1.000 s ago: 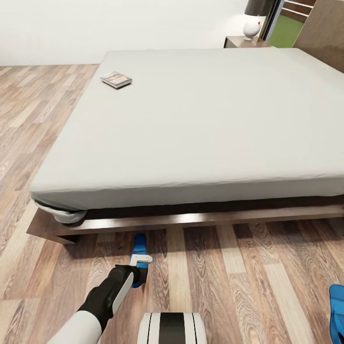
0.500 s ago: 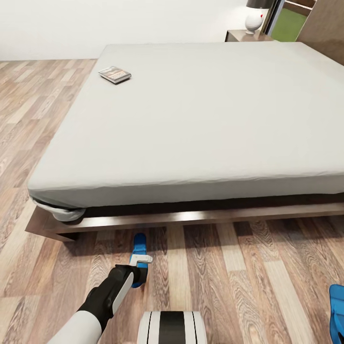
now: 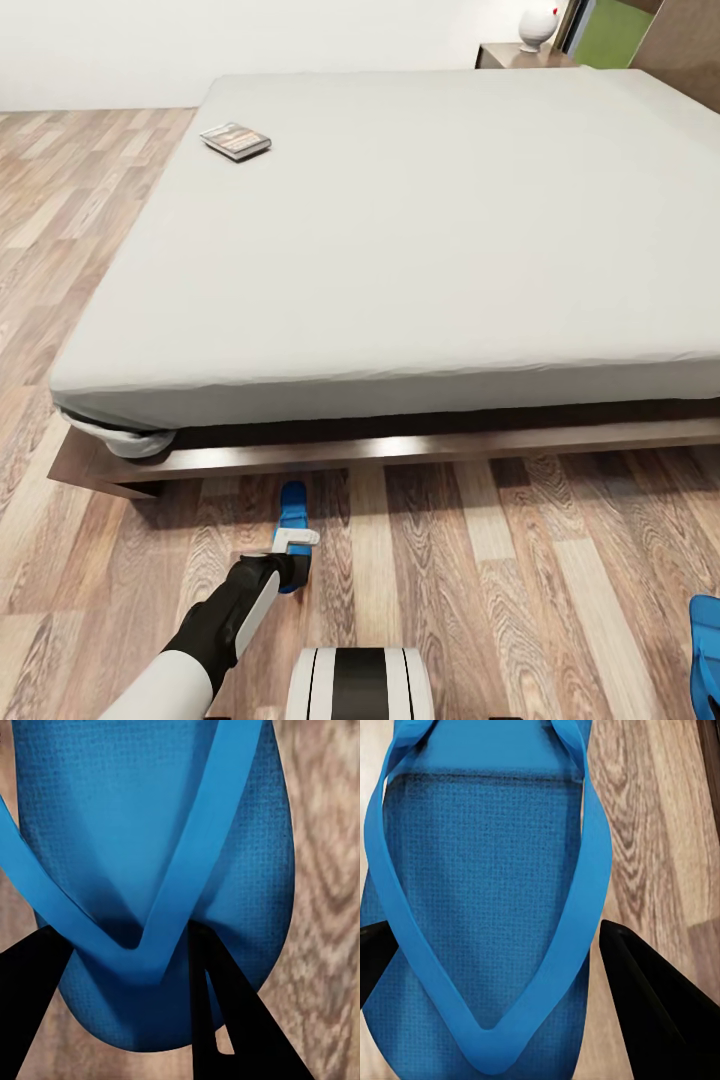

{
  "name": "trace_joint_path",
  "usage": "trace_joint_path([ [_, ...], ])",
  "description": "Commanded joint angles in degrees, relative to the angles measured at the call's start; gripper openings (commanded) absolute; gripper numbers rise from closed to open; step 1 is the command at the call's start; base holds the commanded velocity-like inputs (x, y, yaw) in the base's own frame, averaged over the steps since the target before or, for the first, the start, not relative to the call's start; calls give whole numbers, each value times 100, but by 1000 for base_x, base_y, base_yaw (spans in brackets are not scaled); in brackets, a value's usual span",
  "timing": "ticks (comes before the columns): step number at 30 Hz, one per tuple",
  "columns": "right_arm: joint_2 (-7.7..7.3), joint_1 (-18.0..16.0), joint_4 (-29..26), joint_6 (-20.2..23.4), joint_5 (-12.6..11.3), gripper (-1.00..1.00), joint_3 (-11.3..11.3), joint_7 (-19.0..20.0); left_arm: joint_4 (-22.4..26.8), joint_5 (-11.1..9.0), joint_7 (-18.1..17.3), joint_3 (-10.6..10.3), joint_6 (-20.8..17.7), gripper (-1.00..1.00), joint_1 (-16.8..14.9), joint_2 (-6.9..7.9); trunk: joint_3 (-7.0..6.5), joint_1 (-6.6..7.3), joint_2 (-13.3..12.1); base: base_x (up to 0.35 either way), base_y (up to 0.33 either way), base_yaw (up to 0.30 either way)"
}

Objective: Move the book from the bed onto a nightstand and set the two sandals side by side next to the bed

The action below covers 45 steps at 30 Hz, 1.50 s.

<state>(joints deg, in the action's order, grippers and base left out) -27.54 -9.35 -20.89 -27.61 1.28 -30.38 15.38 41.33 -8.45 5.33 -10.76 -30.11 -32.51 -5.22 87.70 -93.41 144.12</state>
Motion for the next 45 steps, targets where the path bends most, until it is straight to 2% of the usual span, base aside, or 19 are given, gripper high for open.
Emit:
trace_joint_path([
  [1,3,-5,6,-15,12,-100,-47,38,7,-61,56,-23,-23,-100,-1,4,3,1,1,0,0,0],
  [3,3,-5,6,-16,12,-100,-45,38,7,-61,55,-23,-22,-100,-1,4,3,1,1,0,0,0],
  [15,3,-5,6,-16,12,-100,-39,40,45,-61,55,-23,-22,-100,-1,4,269,-30,17,0,0,0],
  [30,3,-5,6,-16,12,-100,-31,39,31,-64,63,-57,-21,-100,1,-3,269,-30,17,0,0,0],
  [41,3,-5,6,-16,12,-100,-29,36,48,-62,57,-76,-10,-100,2,2,513,-58,32,0,0,0],
  [44,3,-5,6,-16,12,-100,-29,36,52,-65,61,-84,142,-100,11,3,513,-58,32,0,0,0],
  [45,3,-5,6,-16,12,-100,-29,37,51,-67,64,-92,186,100,12,3,513,-58,32,0,0,0],
])
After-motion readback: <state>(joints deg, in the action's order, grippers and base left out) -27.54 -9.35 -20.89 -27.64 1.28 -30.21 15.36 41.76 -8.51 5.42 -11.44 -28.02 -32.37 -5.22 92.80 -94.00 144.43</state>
